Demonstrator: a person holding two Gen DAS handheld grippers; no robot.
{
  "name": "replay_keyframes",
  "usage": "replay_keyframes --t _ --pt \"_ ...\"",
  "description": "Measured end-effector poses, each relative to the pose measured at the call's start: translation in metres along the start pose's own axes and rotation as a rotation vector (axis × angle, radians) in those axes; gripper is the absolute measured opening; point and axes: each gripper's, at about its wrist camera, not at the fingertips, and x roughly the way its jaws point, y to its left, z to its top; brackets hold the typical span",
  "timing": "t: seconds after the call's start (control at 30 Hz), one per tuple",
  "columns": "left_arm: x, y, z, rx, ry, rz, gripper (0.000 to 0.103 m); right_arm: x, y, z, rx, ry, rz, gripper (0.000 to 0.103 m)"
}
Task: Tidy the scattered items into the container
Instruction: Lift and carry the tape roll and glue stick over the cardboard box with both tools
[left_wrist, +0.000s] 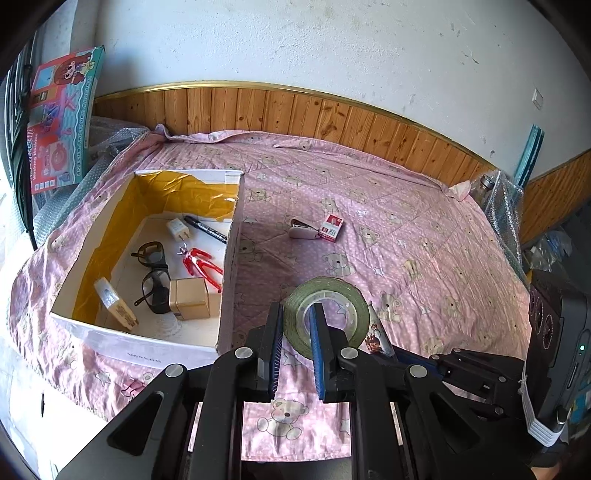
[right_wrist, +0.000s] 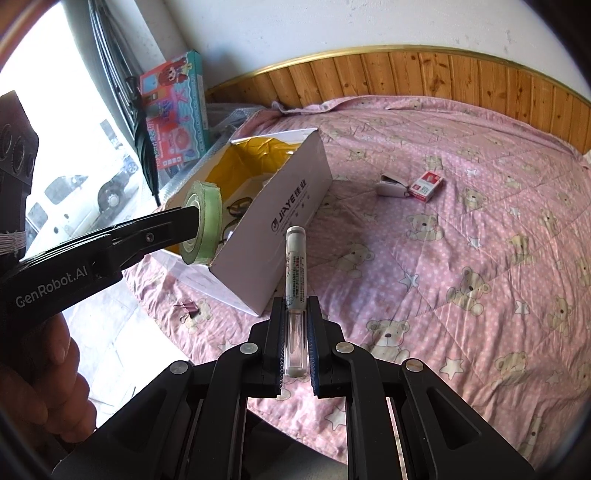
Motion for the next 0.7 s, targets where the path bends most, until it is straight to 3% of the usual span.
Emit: replay_keyframes --t 0.7 --pt "-0.008 0.066 0.022 -0.116 -0.042 0.043 0.015 0.021 0.025 0.037 -0.065 0.016 0.049 0.011"
